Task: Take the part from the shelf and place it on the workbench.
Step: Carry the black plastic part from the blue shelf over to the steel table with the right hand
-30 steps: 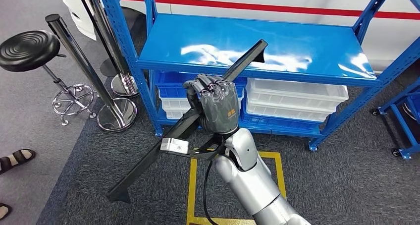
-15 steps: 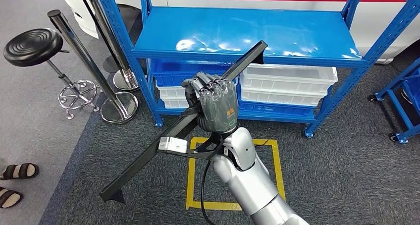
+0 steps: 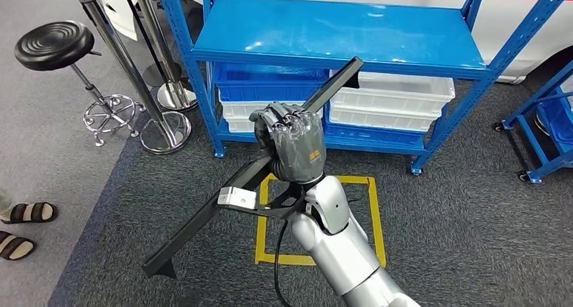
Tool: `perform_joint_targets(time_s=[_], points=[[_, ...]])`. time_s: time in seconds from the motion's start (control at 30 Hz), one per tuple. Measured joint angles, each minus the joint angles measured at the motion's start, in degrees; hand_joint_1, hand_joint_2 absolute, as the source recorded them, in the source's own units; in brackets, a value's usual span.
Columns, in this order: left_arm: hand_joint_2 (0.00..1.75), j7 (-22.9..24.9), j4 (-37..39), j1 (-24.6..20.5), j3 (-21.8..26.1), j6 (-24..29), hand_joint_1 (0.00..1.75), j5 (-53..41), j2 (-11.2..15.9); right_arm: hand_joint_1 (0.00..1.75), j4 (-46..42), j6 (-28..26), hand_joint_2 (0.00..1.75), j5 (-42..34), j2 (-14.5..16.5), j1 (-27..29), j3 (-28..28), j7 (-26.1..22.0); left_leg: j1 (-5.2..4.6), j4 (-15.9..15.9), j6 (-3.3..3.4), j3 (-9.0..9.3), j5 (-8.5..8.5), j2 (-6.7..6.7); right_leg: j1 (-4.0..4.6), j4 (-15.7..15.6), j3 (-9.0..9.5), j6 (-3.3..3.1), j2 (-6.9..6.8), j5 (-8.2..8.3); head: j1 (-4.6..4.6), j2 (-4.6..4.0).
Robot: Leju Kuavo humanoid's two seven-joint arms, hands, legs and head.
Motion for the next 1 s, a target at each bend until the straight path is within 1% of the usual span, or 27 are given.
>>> perform_joint_targets(time_s=[0.03, 0.07, 0.1, 0.13, 0.17, 0.23, 0.27, 0.3, 0.33, 0.37, 0.4, 0.43, 0.47, 0.5, 0.53, 0.57, 0.6, 0.63, 0.67, 0.7, 0.77, 0.8, 0.83, 0.9, 0.93, 0.97, 1.0], points=[[1.75, -0.2, 0.0, 0.0, 0.0, 0.0, 0.0, 0.3, 0.0, 1.75, 0.3, 0.0, 1.75, -0.5, -0.1, -0.1, 0.1, 0.4, 0.13, 0.5, -0.19, -0.84, 0.27, -0.02, -0.23, -2.4, 2.3, 0.17, -0.01, 1.54, 0.0, 0.0], [1.75, -0.4, 0.0, 0.0, 0.0, 0.0, 0.0, 0.5, 0.0, 1.75, 0.6, 0.0, 1.75, -1.1, -0.1, -0.1, 0.3, 0.7, 0.28, 1.1, -0.42, -1.62, 0.45, -0.04, -0.39, -6.0, 5.01, 0.34, 0.01, 2.22, -0.01, -0.01], [1.75, -0.6, 0.0, 0.0, 0.0, 0.0, 0.0, 0.7, 0.0, 1.75, 0.8, 0.0, 1.75, -1.5, -0.1, -0.3, 0.6, 0.8, 0.31, 1.7, -0.73, -2.36, 0.58, -0.07, -0.34, -9.6, 7.45, 0.38, 0.11, 2.26, 0.0, -0.01], [1.75, -0.8, 0.0, 0.0, 0.0, 0.0, 0.0, 0.9, 0.0, 1.75, 1.0, 0.0, 1.75, -1.8, -0.1, -0.4, 1.0, 1.0, 0.31, 2.3, -1.11, -2.97, 0.78, -0.11, -0.24, -12.4, 9.19, 0.24, 0.23, 1.87, -0.03, -0.01], [1.75, -0.9, 0.0, 0.0, 0.0, 0.1, 0.0, 1.0, 0.0, 1.75, 1.2, 0.0, 1.75, -1.8, -0.2, -0.4, 1.3, 1.0, 0.24, 2.6, -1.53, -3.37, 1.03, -0.15, -0.07, -13.7, 9.83, 0.0, 0.36, 1.13, -0.04, -0.01], [1.75, -0.9, 0.0, 0.2, 0.1, 0.4, 0.0, 1.1, 0.1, 1.75, 1.5, 0.0, 1.75, -1.4, -0.3, -0.4, 1.9, 1.1, 0.19, 2.7, -2.41, -3.68, 1.69, -0.24, 0.16, -14.0, 9.59, -0.94, 0.46, 1.29, -0.07, -0.02], [1.75, -0.8, 0.0, 0.3, 0.1, 0.5, 0.0, 1.2, 0.1, 1.75, 1.7, 0.0, 1.75, -1.3, -0.3, -0.4, 2.2, 1.1, 0.29, 2.9, -2.74, -3.89, 1.37, -0.3, 0.13, -14.1, 9.31, -1.54, 0.36, 1.69, -0.07, -0.01], [1.75, -0.8, 0.0, 0.5, 0.1, 0.6, 0.0, 1.2, 0.1, 1.75, 1.8, 0.0, 1.75, -1.2, -0.3, -0.4, 2.5, 1.1, 0.39, 3.8, -3.0, -4.33, 0.11, -0.35, 0.09, -14.2, 8.89, -2.25, 0.24, 2.21, -0.07, -0.01], [1.75, -0.8, 0.0, 0.6, 0.1, 0.6, 0.0, 1.2, 0.2, 1.75, 1.9, 0.0, 1.75, -1.2, -0.3, -0.4, 2.8, 1.1, 0.45, 5.8, -3.19, -5.02, -2.07, -0.41, 0.01, -14.3, 8.36, -2.89, 0.12, 2.81, -0.08, -0.01], [1.75, -0.8, 0.0, 0.6, 0.1, 0.6, 0.0, 1.2, 0.3, 1.75, 2.0, 0.0, 1.75, -1.2, -0.3, -0.4, 3.0, 1.1, 0.51, 8.9, -3.33, -5.95, -4.98, -0.43, 0.09, -14.3, 7.74, -3.34, 0.02, 3.42, -0.08, 0.0], [1.75, -0.8, 0.0, 0.7, 0.1, 0.6, 0.0, 1.2, 0.3, 1.75, 2.1, 0.0, 1.75, -1.3, -0.4, -0.3, 3.2, 1.1, 0.51, 12.6, -3.44, -6.89, -7.75, -0.43, 0.24, -14.3, 6.96, -3.6, -0.02, 4.03, -0.08, 0.0], [1.75, -0.8, 0.0, 0.7, 0.1, 0.6, 0.0, 1.2, 0.3, 1.75, 2.2, 0.0, 1.75, -1.3, -0.4, -0.2, 3.3, 1.0, 0.49, 16.2, -3.49, -7.52, -9.54, -0.42, 0.44, -14.2, 6.11, -3.7, -0.05, 4.68, -0.08, -0.01], [1.75, -0.8, 0.0, 0.7, 0.1, 0.6, 0.0, 1.2, 0.4, 1.75, 2.3, 0.0, 1.75, -1.3, -0.4, -0.2, 3.4, 1.0, 0.46, 18.7, -3.43, -7.53, -10.04, -0.42, 0.65, -14.1, 5.23, -3.78, -0.08, 5.33, -0.08, -0.01], [1.75, -0.8, 0.0, 0.7, 0.1, 0.6, 0.0, 1.3, 0.4, 1.75, 2.3, 0.0, 1.75, -1.4, -0.4, -0.1, 3.5, 0.9, 0.41, 19.5, -3.25, -6.71, -9.3, -0.43, 0.85, -14.0, 4.35, -3.81, -0.1, 5.97, -0.09, -0.01], [1.75, -0.8, 0.0, 0.7, 0.1, 0.6, 0.0, 1.3, 0.4, 1.75, 2.3, 0.0, 1.75, -1.5, -0.5, -0.1, 3.5, 0.8, 0.32, 18.1, -2.93, -4.86, -7.71, -0.43, 1.06, -14.0, 3.5, -3.81, -0.09, 6.61, -0.08, -0.01], [1.75, -0.9, 0.0, 0.7, 0.1, 0.6, 0.0, 1.3, 0.5, 1.75, 2.3, 0.0, 1.75, -1.6, -0.5, -0.1, 3.6, 0.6, 0.14, 15.0, -2.46, -2.14, -6.28, -0.47, 1.19, -13.9, 2.81, -3.8, -0.06, 7.24, -0.08, -0.01], [1.75, -0.9, 0.0, 0.6, 0.1, 0.7, 0.0, 1.4, 0.6, 1.75, 2.3, 0.0, 1.75, -1.6, -0.5, -0.1, 3.7, 0.3, -0.14, 10.7, -1.86, 1.08, -5.95, -0.5, 1.35, -13.8, 2.26, -3.7, -0.02, 7.83, -0.08, -0.01], [1.75, -1.0, 0.0, 0.5, 0.1, 0.7, 0.0, 1.4, 0.7, 1.75, 2.2, 0.0, 1.75, -1.5, -0.5, -0.1, 3.7, 0.2, -0.39, 6.5, -1.46, 4.0, -6.27, -0.53, 1.39, -13.8, 1.92, -3.52, -0.02, 8.42, -0.07, -0.01], [1.75, -1.1, -0.1, 0.4, 0.1, 0.7, 0.0, 1.5, 0.8, 1.75, 2.1, 0.0, 1.75, -1.4, -0.5, -0.1, 3.9, 0.1, -0.67, 3.4, -1.16, 5.92, -6.83, -0.58, 1.31, -14.0, 1.81, -3.27, -0.06, 9.01, -0.06, -0.01], [1.75, -1.1, -0.1, 0.4, 0.1, 0.7, 0.0, 1.5, 0.8, 1.75, 2.0, 0.0, 1.75, -1.4, -0.4, -0.2, 4.0, 0.1, -0.91, 1.4, -0.99, 6.85, -7.29, -0.61, 1.21, -14.3, 1.8, -2.9, -0.12, 9.67, -0.07, -0.01], [1.75, -1.2, 0.0, 0.4, 0.2, 0.7, 0.0, 1.8, 0.7, 1.75, 2.0, 0.0, 1.75, -1.3, -0.5, -0.2, 4.4, 0.0, -0.93, 0.4, -0.65, 6.39, -5.88, -0.52, 1.02, -15.1, 1.72, -2.15, -0.13, 10.7, -0.08, -0.01], [1.75, -1.3, 0.0, 0.4, 0.2, 0.7, 0.0, 1.9, 0.6, 1.75, 2.0, 0.0, 1.75, -1.3, -0.5, -0.3, 4.6, 0.0, -0.79, 0.0, -0.26, 5.88, -4.98, -0.4, 1.0, -14.9, 1.37, -1.81, -0.06, 9.84, -0.08, -0.01], [1.75, -1.3, 0.0, 0.4, 0.2, 0.7, 0.0, 1.9, 0.5, 1.75, 2.0, 0.0, 1.75, -1.3, -0.5, -0.3, 4.6, 0.0, -0.59, -0.2, 0.14, 5.13, -3.93, -0.27, 0.98, -13.7, 0.83, -1.51, 0.02, 7.66, -0.05, -0.01], [1.75, -1.3, 0.0, 0.4, 0.2, 0.7, 0.0, 2.0, 0.4, 1.75, 2.1, 0.0, 1.75, -1.3, -0.6, -0.3, 4.7, 0.0, -0.44, -0.3, 0.62, 3.13, -2.14, -0.14, 0.76, -7.7, -0.59, -1.0, 0.09, 0.92, -0.04, -0.01], [1.75, -1.3, 0.0, 0.4, 0.2, 0.6, 0.0, 2.1, 0.4, 1.75, 2.1, 0.0, 1.75, -1.3, -0.6, -0.3, 4.8, 0.1, -0.43, -0.1, 0.62, 1.98, -1.3, -0.11, 0.62, -3.7, -1.14, -0.73, 0.09, -1.49, -0.03, 0.0], [1.75, -1.3, 0.0, 0.4, 0.2, 0.6, 0.0, 2.1, 0.3, 1.75, 2.1, 0.0, 1.75, -1.6, -0.7, -0.2, 4.9, 0.1, -0.42, 0.0, 0.53, 0.79, -0.49, -0.07, 0.5, -0.3, -1.31, -0.49, 0.08, -2.26, -0.03, 0.0], [1.75, -1.3, 0.0, 0.5, 0.2, 0.6, 0.0, 2.2, 0.1, 1.75, 2.1, 0.0, 1.75, -2.1, -0.8, -0.2, 5.0, 0.0, -0.39, 0.3, 0.4, -0.45, 0.26, -0.03, 0.38, 1.8, -0.82, -0.3, 0.07, -1.47, -0.04, 0.0]])
